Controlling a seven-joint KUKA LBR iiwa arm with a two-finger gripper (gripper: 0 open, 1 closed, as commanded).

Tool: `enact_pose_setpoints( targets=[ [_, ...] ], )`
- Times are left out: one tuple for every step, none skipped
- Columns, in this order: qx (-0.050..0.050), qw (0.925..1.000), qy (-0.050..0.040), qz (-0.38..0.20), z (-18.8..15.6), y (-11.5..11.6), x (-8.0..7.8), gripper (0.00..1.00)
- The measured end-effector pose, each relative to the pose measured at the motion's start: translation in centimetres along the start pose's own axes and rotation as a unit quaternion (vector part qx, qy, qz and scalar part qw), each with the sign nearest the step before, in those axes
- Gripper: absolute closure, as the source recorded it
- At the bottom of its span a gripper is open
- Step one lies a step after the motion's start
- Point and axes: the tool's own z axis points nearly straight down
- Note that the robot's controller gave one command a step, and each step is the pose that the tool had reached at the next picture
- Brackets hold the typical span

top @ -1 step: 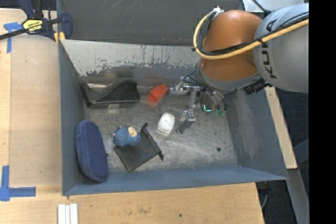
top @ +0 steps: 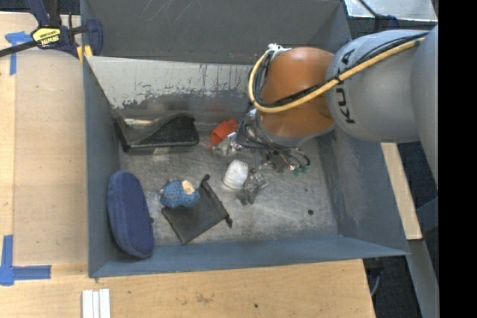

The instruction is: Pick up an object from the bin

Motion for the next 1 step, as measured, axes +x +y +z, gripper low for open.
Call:
enact_pose_setpoints(
  targets=[
    [-0.001,0.9938,-0.0005,-0.111,-2.75,1.58,-1.38,0.0]
  ],
)
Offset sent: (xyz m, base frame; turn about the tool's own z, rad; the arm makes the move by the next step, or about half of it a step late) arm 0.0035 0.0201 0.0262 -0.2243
